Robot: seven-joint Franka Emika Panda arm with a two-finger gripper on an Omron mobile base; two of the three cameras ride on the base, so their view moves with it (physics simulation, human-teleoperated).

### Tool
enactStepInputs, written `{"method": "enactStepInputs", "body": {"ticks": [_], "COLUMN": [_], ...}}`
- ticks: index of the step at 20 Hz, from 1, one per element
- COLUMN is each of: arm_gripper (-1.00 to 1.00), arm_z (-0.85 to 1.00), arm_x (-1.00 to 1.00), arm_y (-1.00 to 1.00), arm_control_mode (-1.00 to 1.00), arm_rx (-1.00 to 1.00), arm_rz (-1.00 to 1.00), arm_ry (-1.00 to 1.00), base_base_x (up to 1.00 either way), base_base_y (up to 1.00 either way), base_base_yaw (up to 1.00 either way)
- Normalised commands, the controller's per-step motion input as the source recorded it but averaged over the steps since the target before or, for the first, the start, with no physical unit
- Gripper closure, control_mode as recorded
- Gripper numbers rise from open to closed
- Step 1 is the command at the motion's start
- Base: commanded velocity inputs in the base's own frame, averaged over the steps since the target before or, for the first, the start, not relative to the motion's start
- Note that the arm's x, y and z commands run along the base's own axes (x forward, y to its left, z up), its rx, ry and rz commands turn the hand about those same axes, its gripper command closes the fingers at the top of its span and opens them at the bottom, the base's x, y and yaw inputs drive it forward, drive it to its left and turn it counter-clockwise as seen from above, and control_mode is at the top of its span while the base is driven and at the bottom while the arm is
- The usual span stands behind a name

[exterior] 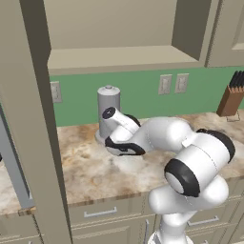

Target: Pick up the bowls on the counter and stack them on top of one another in the open cabinet. Place the smaller bowl on top of the larger bowl.

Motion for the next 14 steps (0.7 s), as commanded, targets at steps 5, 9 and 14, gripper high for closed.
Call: {"method": "enactStepInputs", "body": {"ticks": [5, 9, 14], "arm_gripper": [1.0, 1.0, 1.0], "arm_z": [0.18, 0.22, 0.22], "arm_x": [0.0, 0.0, 0.0], "arm_y": [-0.4, -0.43, -0.43], "arm_control_mode": [-1.0, -1.0, -1.0], "arm_rx": [-0.02, 0.0, 0.0], "arm_rz": [0.0, 0.0, 0.0], "arm_ry": [0.0, 0.0, 0.0], "base_base_x": [0.0, 0.0, 0.0], "base_base_y": [0.0, 0.0, 0.0], "base_base_yaw": [0.0, 0.0, 0.0]}}
